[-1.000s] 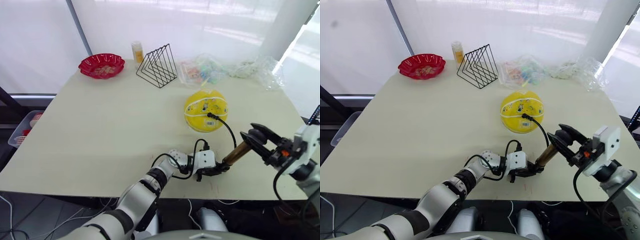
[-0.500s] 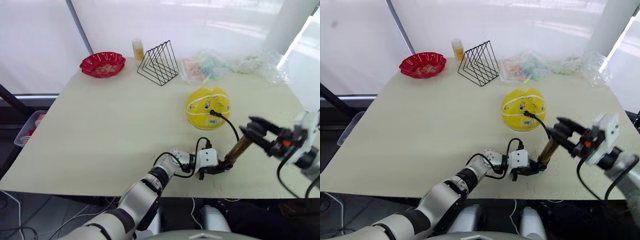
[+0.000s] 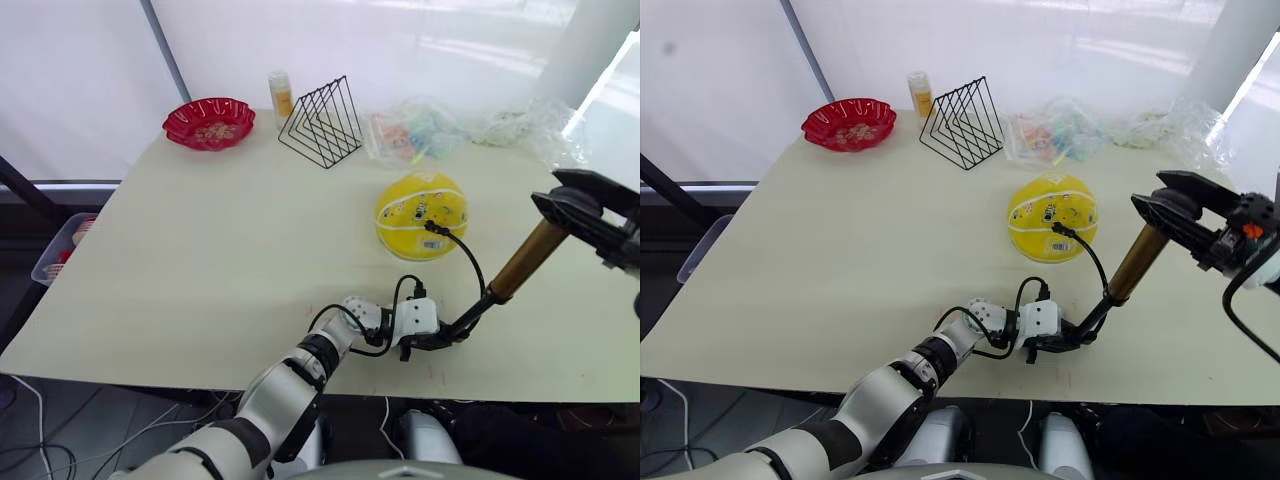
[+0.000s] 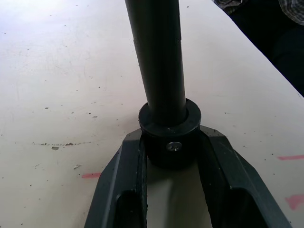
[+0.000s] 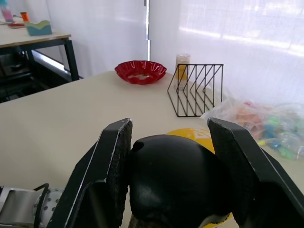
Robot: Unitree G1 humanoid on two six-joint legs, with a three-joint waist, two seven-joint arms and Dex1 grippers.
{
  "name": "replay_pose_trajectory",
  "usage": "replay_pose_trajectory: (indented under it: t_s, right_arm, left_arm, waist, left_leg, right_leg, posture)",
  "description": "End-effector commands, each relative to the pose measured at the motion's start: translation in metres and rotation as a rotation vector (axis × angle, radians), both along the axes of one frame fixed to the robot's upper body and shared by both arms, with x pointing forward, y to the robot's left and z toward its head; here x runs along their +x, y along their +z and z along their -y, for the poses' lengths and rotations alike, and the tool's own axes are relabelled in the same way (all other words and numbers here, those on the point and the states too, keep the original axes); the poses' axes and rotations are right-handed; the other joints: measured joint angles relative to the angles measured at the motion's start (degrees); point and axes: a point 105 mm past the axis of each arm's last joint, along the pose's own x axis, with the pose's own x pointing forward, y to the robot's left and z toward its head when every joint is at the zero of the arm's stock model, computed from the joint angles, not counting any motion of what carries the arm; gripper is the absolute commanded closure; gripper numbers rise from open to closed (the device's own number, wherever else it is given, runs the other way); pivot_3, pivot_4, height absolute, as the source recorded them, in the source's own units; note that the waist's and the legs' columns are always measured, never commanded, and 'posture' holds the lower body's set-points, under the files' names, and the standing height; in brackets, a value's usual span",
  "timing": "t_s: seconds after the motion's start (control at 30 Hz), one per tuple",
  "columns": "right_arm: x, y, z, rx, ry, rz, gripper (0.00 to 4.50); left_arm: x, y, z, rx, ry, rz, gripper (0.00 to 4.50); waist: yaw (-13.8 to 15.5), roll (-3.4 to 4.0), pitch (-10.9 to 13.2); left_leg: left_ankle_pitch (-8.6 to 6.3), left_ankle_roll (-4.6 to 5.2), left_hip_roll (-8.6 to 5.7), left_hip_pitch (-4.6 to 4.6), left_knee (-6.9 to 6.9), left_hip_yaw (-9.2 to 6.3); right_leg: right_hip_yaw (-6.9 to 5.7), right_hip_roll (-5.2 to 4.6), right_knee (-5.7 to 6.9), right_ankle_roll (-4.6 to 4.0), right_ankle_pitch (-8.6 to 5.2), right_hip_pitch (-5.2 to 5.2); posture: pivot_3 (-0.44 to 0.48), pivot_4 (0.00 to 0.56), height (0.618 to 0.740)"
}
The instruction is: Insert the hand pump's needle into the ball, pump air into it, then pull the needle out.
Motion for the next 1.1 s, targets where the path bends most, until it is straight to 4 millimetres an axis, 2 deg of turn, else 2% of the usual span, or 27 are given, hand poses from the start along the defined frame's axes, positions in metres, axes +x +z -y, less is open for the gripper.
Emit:
replay_pose_trajectory:
  t_s: [0.03,0.13,0.23,0.3,0.43,0.5,0.63,0.73,0.83,0.9,0.97,1.03,1.1]
  right_arm:
    - [0.005,-0.034,-0.001,-0.013,-0.052,-0.066,2.43]
    - [0.009,-0.065,-0.004,0.007,-0.062,-0.126,2.43]
    - [0.015,-0.104,-0.006,-0.012,-0.092,-0.204,2.43]
    - [0.016,-0.12,-0.007,0.022,-0.117,-0.226,2.43]
    - [0.01,-0.17,-0.011,-0.019,-0.132,-0.322,2.44]
    - [0.009,-0.178,-0.011,-0.033,-0.137,-0.321,2.44]
    - [0.014,-0.153,-0.014,0.001,-0.124,-0.175,2.44]
    - [0.014,-0.119,-0.015,0.005,-0.087,-0.04,2.44]
    - [0.011,-0.062,-0.011,0.02,-0.06,0.111,2.44]
    - [0.009,-0.039,-0.009,0.023,-0.055,0.159,2.44]
    - [0.007,-0.003,0.0,0.016,-0.063,0.235,2.44]
    - [0.003,0.02,0.004,0.005,-0.068,0.277,2.44]
    - [0.001,0.028,0.006,0.0,-0.069,0.278,2.45]
  left_arm:
    - [-0.032,-0.059,-0.038,0.244,-0.04,-0.149,3.48]
    - [-0.032,-0.059,-0.038,0.244,-0.039,-0.149,3.48]
    - [-0.031,-0.059,-0.038,0.244,-0.036,-0.148,3.48]
    - [-0.031,-0.059,-0.038,0.243,-0.035,-0.148,3.48]
    - [-0.03,-0.059,-0.038,0.24,-0.027,-0.148,3.48]
    - [-0.03,-0.059,-0.038,0.239,-0.027,-0.149,3.48]
    - [-0.03,-0.059,-0.039,0.235,-0.026,-0.15,3.48]
    - [-0.03,-0.059,-0.039,0.236,-0.023,-0.149,3.48]
    - [-0.029,-0.058,-0.04,0.234,-0.02,-0.145,3.48]
    - [-0.028,-0.057,-0.04,0.232,-0.02,-0.144,3.48]
    - [-0.028,-0.057,-0.04,0.233,-0.023,-0.142,3.48]
    - [-0.028,-0.057,-0.04,0.234,-0.026,-0.141,3.48]
    - [-0.028,-0.057,-0.041,0.234,-0.027,-0.14,3.48]
  waist:
    - [-0.2,-0.11,-0.2]
    - [-0.8,-0.39,-0.5]
    - [-0.9,-0.53,-0.9]
    - [-0.9,-0.77,-1.1]
    - [-0.9,-0.89,-1.3]
    - [-1.0,-0.91,-1.3]
    - [-1.0,-0.86,-1.4]
    - [-0.9,-0.51,-1.2]
    - [-0.9,-0.16,-0.9]
    - [-0.9,0.34,-0.5]
    - [-0.9,0.54,-0.3]
    - [-0.8,0.77,0.0]
    - [-0.7,0.68,0.1]
  left_leg:
    - [0.0,0.0,0.03,0.03,0.01,0.0]
    - [0.0,0.0,0.03,0.13,0.04,0.02]
    - [0.0,0.0,0.04,0.22,0.03,0.02]
    - [0.0,0.0,0.07,0.25,0.02,0.01]
    - [-0.01,-0.01,0.06,0.26,0.0,0.02]
    - [-0.01,-0.02,0.09,0.27,0.0,0.02]
    - [-0.01,-0.02,0.09,0.3,0.0,0.01]
    - [-0.01,-0.03,0.08,0.29,-0.01,0.0]
    - [-0.01,-0.03,0.06,0.24,0.0,0.01]
    - [-0.01,-0.03,0.01,0.17,0.03,0.05]
    - [-0.01,-0.02,-0.02,0.13,0.02,0.03]
    - [0.0,-0.02,-0.05,0.05,0.05,0.05]
    - [0.0,-0.01,-0.07,0.03,0.04,0.03]
  right_leg:
    - [0.01,0.0,0.0,0.0,0.0,0.02]
    - [0.12,-0.03,0.02,-0.01,0.0,0.04]
    - [0.2,-0.01,0.03,-0.01,0.0,0.02]
    - [0.19,0.01,0.03,-0.03,0.0,0.01]
    - [0.21,-0.02,0.03,-0.03,-0.01,0.0]
    - [0.2,-0.02,0.03,-0.04,-0.01,0.0]
    - [0.22,-0.1,0.03,-0.04,0.0,0.01]
    - [0.21,-0.16,0.03,-0.04,0.0,0.01]
    - [0.21,-0.21,0.03,-0.03,0.0,0.0]
    - [0.24,-0.3,0.03,-0.02,0.01,-0.05]
    - [0.2,-0.31,0.03,-0.01,0.01,-0.05]
    - [0.19,-0.29,0.02,-0.01,0.01,-0.06]
    - [0.16,-0.25,0.02,-0.01,0.01,-0.06]
  posture:
    - [0.0,0.15,0.737]
    - [0.0,0.15,0.737]
    - [0.0,0.15,0.737]
    - [0.0,0.15,0.737]
    - [0.0,0.15,0.737]
    - [0.0,0.15,0.737]
    - [0.0,0.15,0.737]
    - [0.0,0.15,0.737]
    - [0.0,0.15,0.737]
    - [0.0,0.15,0.737]
    - [0.0,0.15,0.737]
    - [0.0,0.15,0.737]
    - [0.0,0.15,0.737]
